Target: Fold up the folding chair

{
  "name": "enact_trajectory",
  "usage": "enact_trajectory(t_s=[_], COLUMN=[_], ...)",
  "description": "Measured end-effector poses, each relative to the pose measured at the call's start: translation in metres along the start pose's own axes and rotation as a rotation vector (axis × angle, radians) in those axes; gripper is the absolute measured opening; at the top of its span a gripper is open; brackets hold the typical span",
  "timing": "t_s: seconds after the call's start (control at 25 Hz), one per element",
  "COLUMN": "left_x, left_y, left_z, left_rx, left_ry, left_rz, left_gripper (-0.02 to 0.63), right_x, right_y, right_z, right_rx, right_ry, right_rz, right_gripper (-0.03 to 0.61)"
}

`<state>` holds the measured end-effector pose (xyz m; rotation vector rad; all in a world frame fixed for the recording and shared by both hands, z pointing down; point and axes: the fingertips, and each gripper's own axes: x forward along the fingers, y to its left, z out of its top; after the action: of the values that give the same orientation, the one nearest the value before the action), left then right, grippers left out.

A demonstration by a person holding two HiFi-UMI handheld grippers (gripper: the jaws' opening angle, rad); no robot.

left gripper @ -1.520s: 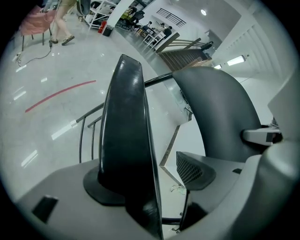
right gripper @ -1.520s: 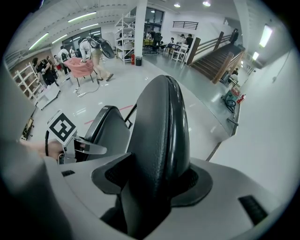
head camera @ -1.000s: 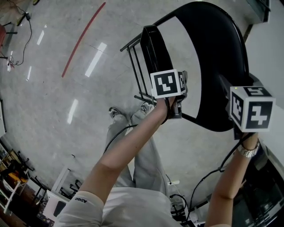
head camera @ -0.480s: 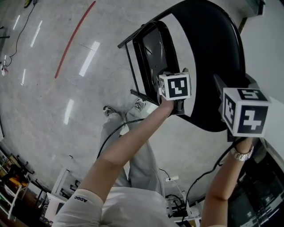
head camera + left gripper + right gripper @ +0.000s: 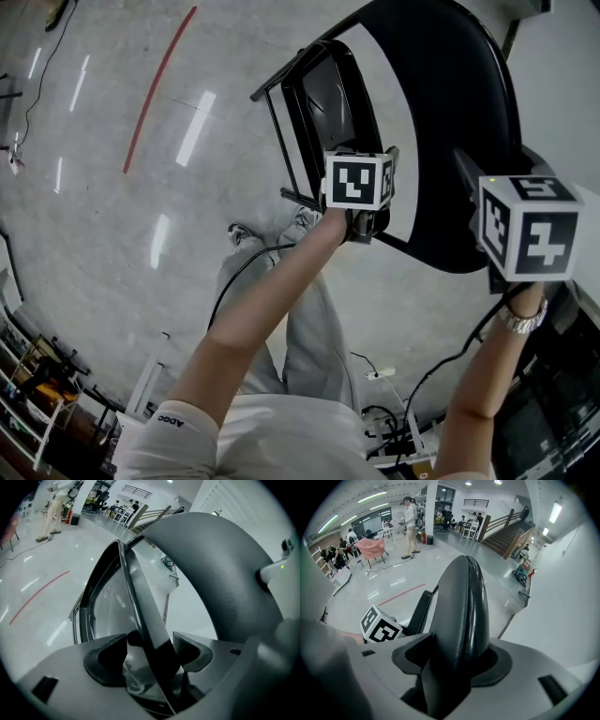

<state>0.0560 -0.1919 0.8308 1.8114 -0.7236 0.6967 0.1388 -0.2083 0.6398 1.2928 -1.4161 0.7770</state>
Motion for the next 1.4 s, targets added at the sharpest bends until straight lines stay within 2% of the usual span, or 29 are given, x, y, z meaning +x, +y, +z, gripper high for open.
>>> enact_trajectory(t_s=[0.2, 0.36, 0.52, 0.6, 0.68, 0.76, 0.92, 1.0, 1.2, 1.28, 1.4], left_x=[-0.038, -0.068, -0.099, -0.116, -0.140, -0.170, -0.231, -0.262, -0.320, -0.340, -0.367], left_y=[-0.003, 0.012, 0.030, 0.036, 0.043, 0.056, 0.082, 0.082, 0.069, 0.061, 0.039], left_z=[-0.003, -0.004, 0.001, 0.004, 0.009, 0.019, 0.060, 0.076, 0.110, 0.122, 0.128], left_rx=[-0.033, 0.011, 0.104, 0.134, 0.129, 0.137, 0.327, 0.403, 0.547, 0.658, 0.886], left_ry=[-0.013, -0.005, -0.007, -0.006, -0.008, -0.014, -0.045, -0.064, -0.070, -0.068, -0.073], left_rz=[-0.098, -0.125, -0.126, -0.160, -0.211, -0.243, -0.216, -0.206, -0.270, -0.276, -0.304], left_gripper=[0.299, 0.300, 0.299, 0.299, 0.295, 0.231, 0.065, 0.020, 0.011, 0.011, 0.011], right_x=[-0.016, -0.016, -0.020, -0.027, -0.038, -0.047, -0.055, -0.062, -0.074, -0.076, -0.077], right_y=[0.006, 0.013, 0.021, 0.033, 0.054, 0.081, 0.123, 0.138, 0.166, 0.175, 0.189], right_z=[0.001, 0.004, 0.006, 0.009, 0.013, 0.020, 0.045, 0.047, 0.056, 0.061, 0.063], right_rx=[-0.001, -0.007, 0.000, 0.004, 0.000, -0.004, -0.010, -0.020, -0.032, -0.032, -0.038], right_ry=[0.002, 0.010, 0.017, 0.018, 0.021, 0.020, 0.017, 0.030, 0.034, 0.034, 0.042], right_rz=[-0.017, -0.031, -0.052, -0.057, -0.072, -0.091, -0.122, -0.124, -0.143, -0.151, -0.152], right_gripper=[0.247, 0.247, 0.247, 0.247, 0.247, 0.247, 0.245, 0.245, 0.245, 0.245, 0.244])
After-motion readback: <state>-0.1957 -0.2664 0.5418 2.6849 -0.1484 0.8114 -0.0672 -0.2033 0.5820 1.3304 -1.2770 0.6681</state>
